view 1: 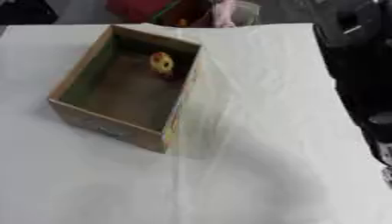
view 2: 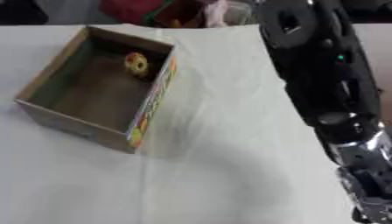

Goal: Pick up objects on the table and place them in the box.

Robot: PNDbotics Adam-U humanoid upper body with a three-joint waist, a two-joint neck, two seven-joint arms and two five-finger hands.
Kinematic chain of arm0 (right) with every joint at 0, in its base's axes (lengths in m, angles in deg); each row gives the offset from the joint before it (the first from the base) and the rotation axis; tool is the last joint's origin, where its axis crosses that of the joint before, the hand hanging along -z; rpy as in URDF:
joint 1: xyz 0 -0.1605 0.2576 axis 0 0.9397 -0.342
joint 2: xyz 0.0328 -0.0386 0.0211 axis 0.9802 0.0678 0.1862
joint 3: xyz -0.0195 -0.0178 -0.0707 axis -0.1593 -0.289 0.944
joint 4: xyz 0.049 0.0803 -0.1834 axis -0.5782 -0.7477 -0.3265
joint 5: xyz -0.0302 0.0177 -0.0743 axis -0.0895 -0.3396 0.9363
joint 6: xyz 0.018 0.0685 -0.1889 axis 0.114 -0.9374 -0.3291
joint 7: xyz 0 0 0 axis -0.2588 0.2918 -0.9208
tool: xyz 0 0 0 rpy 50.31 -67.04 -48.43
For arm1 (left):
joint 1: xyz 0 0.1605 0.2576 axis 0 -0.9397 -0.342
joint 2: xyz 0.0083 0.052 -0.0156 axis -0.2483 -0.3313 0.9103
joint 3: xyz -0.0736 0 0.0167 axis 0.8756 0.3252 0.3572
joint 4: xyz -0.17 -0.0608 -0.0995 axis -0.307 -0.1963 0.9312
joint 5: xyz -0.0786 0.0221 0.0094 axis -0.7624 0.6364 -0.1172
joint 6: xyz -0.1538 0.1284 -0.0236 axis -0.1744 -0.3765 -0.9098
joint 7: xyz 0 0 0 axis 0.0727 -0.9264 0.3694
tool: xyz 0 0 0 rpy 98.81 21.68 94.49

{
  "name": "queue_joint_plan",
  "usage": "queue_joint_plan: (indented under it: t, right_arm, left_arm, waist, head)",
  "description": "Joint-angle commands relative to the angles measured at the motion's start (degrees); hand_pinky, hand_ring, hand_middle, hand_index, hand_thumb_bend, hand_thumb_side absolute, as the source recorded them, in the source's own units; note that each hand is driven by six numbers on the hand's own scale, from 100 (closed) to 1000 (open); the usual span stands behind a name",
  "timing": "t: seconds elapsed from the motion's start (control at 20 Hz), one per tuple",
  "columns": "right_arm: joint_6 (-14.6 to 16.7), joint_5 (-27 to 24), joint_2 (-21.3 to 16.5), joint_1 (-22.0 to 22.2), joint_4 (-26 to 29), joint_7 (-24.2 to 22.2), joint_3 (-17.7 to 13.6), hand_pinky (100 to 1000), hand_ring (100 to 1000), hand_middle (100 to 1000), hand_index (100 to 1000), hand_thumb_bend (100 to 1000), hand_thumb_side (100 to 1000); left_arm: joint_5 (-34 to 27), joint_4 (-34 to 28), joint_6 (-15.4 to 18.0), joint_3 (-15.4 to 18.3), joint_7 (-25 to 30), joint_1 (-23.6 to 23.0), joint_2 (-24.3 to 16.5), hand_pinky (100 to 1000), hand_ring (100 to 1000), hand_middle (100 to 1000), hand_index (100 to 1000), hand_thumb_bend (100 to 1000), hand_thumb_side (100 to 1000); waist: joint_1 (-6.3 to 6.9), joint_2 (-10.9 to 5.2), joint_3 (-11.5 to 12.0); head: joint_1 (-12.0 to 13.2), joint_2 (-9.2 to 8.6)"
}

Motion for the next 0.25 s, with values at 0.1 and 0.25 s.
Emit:
queue_joint_plan:
  t: [0.1, 0.25]
  right_arm:
    - [-6.51, -11.47, -8.01, 4.66, 14.43, 12.77, -3.28, 682, 710, 708, 858, 100, 825]
    - [-4.34, -20.57, -12.02, 10.47, 16.98, 24.39, -4.31, 670, 701, 709, 866, 100, 830]
  left_arm:
    - [0.55, -1.08, 0.12, 0.71, -0.59, 0.55, -1.49, 355, 423, 486, 640, 100, 825]
    - [0.69, -1.08, 0.16, 0.89, -0.88, 0.59, -1.54, 354, 423, 486, 640, 100, 825]
  waist:
    - [0.31, -1.42, -0.51]
    - [0.45, -1.36, -1.04]
  head:
    - [0.76, 0.46]
    - [0.99, 0.54]
